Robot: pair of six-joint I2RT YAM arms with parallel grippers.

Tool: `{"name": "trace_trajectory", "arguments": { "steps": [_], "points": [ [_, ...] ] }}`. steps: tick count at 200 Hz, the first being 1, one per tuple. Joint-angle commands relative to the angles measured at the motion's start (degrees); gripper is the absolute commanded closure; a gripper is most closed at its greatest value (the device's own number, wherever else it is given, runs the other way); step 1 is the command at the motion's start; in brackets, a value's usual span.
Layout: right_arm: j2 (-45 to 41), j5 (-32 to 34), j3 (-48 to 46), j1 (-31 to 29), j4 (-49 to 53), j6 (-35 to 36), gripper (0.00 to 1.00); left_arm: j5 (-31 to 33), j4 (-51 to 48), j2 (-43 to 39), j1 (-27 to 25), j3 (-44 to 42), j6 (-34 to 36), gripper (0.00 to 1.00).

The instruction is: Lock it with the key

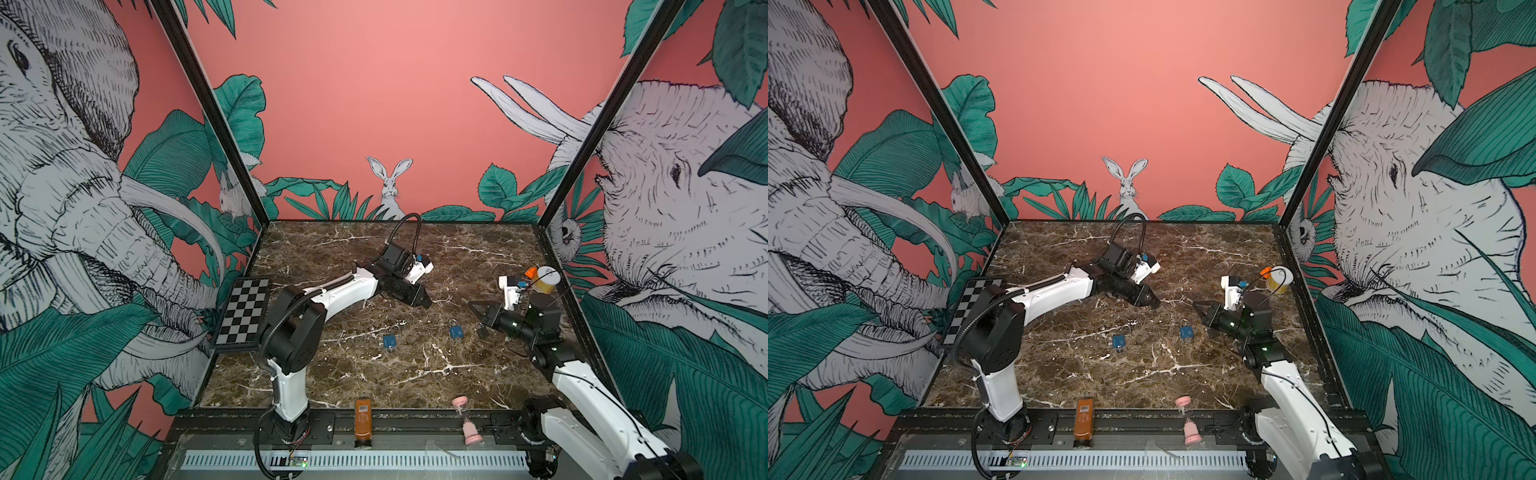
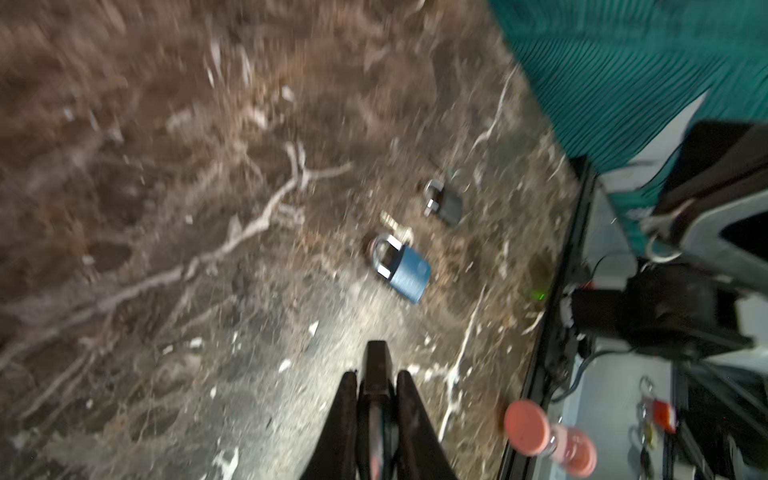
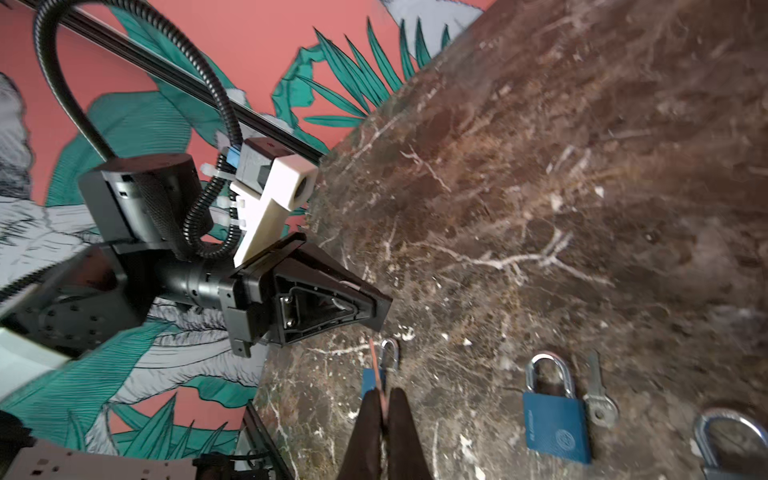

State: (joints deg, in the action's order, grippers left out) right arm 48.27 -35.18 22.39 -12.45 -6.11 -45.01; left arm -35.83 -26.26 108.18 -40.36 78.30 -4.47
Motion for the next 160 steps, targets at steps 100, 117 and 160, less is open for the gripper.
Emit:
{"name": "trace_trajectory", "arguments": {
  "steps": [100, 117, 160],
  "points": [
    [23.2, 27.7, -5.1, -19.9, -21.0, -5.9, 1.00, -13.9, -24.4, 15.9, -1.5, 13.7, 24.6, 1.00],
    [27.1, 27.8, -4.5, -21.0, -23.6, -6.5, 1.00, -13.4, -27.7, 18.4, -1.6, 16.1, 26.4, 1.00],
    [34.4, 31.2, -3.9, -24.4, -29.6, -8.6, 1.00, -12.4, -32.4, 21.0, -1.8, 19.6, 28.4, 1.00]
  ]
}}
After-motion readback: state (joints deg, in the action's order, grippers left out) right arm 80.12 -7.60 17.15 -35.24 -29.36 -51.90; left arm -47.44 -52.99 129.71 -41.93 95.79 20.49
